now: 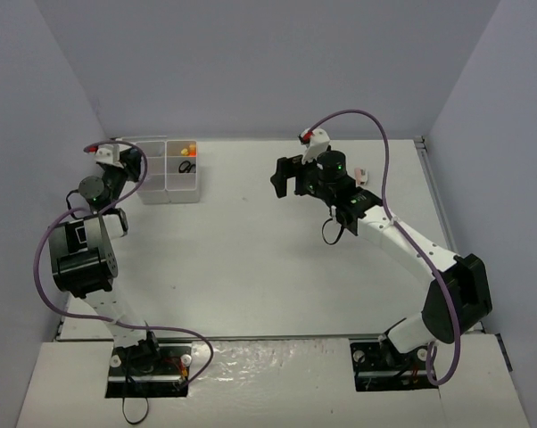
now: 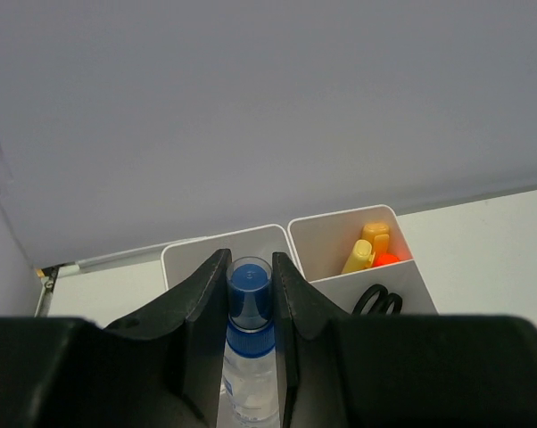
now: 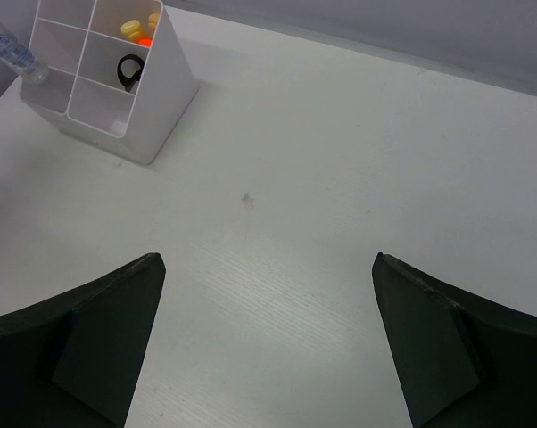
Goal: Sort the stationery into containers
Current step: Place the stationery in the storage box.
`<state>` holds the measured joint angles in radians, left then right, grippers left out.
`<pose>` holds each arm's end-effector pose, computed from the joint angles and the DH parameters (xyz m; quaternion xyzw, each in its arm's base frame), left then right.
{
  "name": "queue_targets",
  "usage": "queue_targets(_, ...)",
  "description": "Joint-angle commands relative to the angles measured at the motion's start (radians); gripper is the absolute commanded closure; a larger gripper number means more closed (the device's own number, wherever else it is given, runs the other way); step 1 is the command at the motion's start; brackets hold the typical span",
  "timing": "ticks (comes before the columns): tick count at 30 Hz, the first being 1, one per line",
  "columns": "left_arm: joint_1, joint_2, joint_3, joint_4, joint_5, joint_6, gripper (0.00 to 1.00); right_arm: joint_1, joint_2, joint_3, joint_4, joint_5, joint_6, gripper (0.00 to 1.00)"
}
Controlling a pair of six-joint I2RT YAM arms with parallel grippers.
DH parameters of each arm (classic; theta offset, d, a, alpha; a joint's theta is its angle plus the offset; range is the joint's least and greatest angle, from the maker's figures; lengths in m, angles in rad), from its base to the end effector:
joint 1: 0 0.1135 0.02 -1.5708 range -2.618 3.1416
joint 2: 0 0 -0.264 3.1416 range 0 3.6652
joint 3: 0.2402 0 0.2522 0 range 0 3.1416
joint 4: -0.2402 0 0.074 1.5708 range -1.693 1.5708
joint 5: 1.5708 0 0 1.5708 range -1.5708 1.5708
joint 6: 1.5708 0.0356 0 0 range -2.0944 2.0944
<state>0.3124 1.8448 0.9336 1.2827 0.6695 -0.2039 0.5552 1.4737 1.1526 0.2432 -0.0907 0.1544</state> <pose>0.3721 0.0970 0.2478 0.1262 0.5846 -0.1429 0.7886 0.2999 0.1898 0.3474 -0.1761 0.7125 0.2669 0.6245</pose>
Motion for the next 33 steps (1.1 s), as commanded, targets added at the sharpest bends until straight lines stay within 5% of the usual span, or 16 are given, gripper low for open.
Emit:
queue_targets(1, 0.010, -0.092, 0.024, 0.067, 0.041, -0.088, 1.00, -0.008, -0.066, 0.008, 0.070, -0.018, 0.010, 0.00)
queue_targets(17, 0.008, -0.043, 0.018, -0.038, 0.062, -0.016, 1.00, -0.048, -0.067, 0.016, 0.037, 0.014, 0.031, 0.00)
queue_targets(20, 0.008, -0.029, 0.006, -0.037, 0.055, 0.009, 1.00, -0.105, -0.035, 0.038, -0.020, 0.045, 0.054, 0.12)
queue_targets(28, 0.007, -0.018, 0.004, -0.072, 0.043, 0.028, 0.59, -0.380, 0.168, 0.129, -0.155, 0.177, 0.217, 0.57)
queue_targets(33, 0.007, -0.047, 0.027, -0.145, 0.034, 0.022, 0.40, -0.531, 0.371, 0.305, -0.215, 0.109, 0.250, 0.63)
